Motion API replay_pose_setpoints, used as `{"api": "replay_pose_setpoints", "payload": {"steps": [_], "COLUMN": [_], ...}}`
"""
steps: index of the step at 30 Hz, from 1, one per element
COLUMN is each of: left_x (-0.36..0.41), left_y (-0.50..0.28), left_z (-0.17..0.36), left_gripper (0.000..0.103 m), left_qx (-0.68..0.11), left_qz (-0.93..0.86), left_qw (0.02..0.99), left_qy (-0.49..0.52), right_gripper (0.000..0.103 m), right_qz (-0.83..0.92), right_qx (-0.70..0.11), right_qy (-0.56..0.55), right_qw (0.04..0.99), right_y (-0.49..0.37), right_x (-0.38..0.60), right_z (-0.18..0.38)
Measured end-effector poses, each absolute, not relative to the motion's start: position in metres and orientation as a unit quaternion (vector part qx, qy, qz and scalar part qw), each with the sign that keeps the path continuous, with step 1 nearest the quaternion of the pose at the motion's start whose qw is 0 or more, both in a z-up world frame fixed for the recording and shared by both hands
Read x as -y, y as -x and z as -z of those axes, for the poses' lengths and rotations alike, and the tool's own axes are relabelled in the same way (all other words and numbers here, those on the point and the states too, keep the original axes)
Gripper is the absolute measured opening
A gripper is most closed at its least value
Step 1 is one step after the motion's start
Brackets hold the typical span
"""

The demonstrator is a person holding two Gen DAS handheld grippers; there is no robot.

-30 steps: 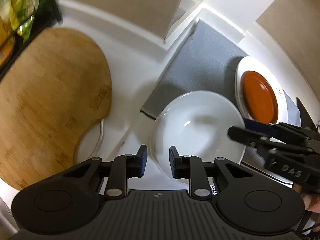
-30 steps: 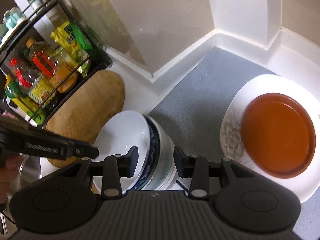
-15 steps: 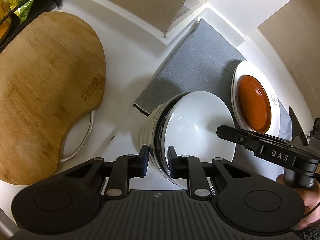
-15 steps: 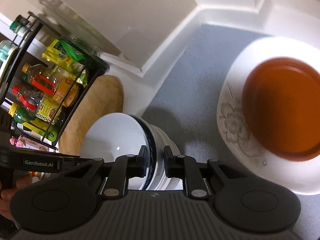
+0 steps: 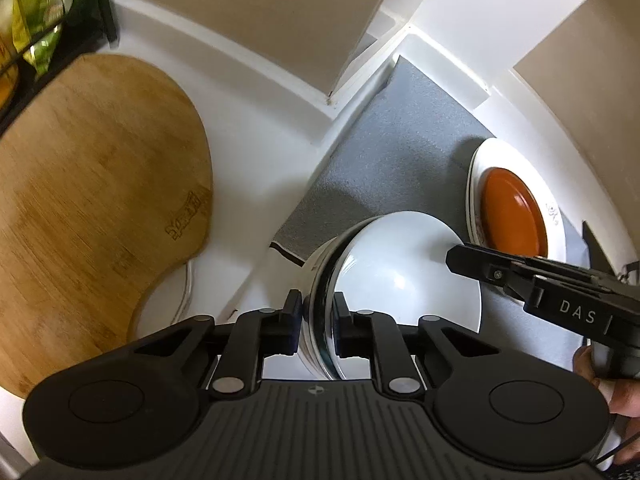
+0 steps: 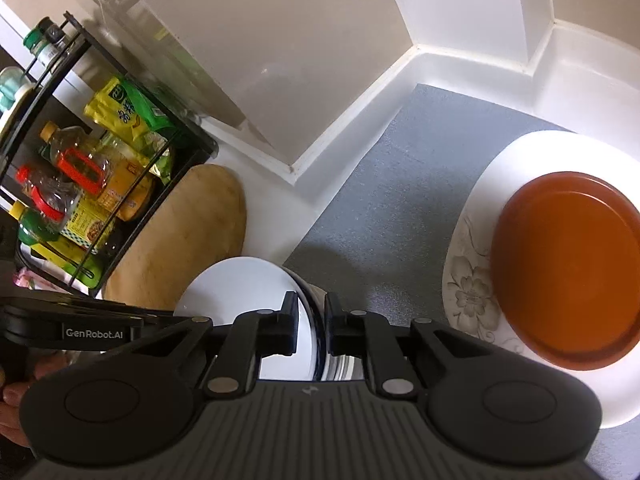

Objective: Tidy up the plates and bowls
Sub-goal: 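Carry the nested bowls with both grippers over the orange plate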

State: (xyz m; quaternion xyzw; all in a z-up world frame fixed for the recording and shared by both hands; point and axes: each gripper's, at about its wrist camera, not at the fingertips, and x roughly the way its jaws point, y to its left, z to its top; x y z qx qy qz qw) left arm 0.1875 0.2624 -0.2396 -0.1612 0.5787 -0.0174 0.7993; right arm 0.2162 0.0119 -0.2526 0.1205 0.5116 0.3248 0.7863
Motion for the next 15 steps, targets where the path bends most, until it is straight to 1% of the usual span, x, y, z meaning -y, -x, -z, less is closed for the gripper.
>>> {"api": "replay_pose_setpoints", "payload": {"steps": [4, 6, 7, 8, 9, 10, 12, 14, 15], "left_x": [-0.263, -0.262, -0.263, -0.264, -0.265, -0.265, -0.264, -0.259, -0.257], "left_y": [-0.188, -0.188, -0.188, -0.187, -0.186, -0.184, -0.181, -0.180, -0.179], "left_z": [0.247, 0.250, 0.251, 0.254, 0.256, 0.259, 0.264, 0.271, 0.275], "left_gripper": [0.018, 0.018, 0.019, 0.022, 0.024, 0.027, 0.031, 0.040, 0.043], "left_qx": [-0.586, -0.592, -0.595, -0.597, -0.599, -0.599, -0.600, -0.606, -0.609], "left_qz": [0.019, 0.018, 0.019, 0.020, 0.019, 0.020, 0.023, 0.023, 0.029], "left_qw": [0.792, 0.787, 0.783, 0.780, 0.779, 0.778, 0.776, 0.773, 0.769], "left_qy": [0.171, 0.173, 0.178, 0.184, 0.187, 0.189, 0.193, 0.186, 0.192], "right_gripper": [0.015, 0.017, 0.029, 0.050, 0.059, 0.071, 0.073, 0.073, 0.073], "right_qz": [-0.326, -0.319, -0.312, -0.306, -0.307, -0.309, -0.307, -0.300, -0.297], "right_qx": [-0.513, -0.518, -0.517, -0.513, -0.508, -0.506, -0.516, -0.536, -0.546], "right_qy": [-0.125, -0.124, -0.122, -0.119, -0.119, -0.123, -0.133, -0.146, -0.152], "right_qw": [0.784, 0.784, 0.788, 0.793, 0.796, 0.796, 0.788, 0.775, 0.768], "right_y": [-0.217, -0.216, -0.214, -0.209, -0.205, -0.202, -0.199, -0.198, -0.197], "right_x": [-0.009, -0.009, -0.008, -0.006, -0.002, 0.001, 0.006, 0.009, 0.008], "right_z": [0.255, 0.254, 0.253, 0.252, 0.251, 0.252, 0.258, 0.272, 0.279]}}
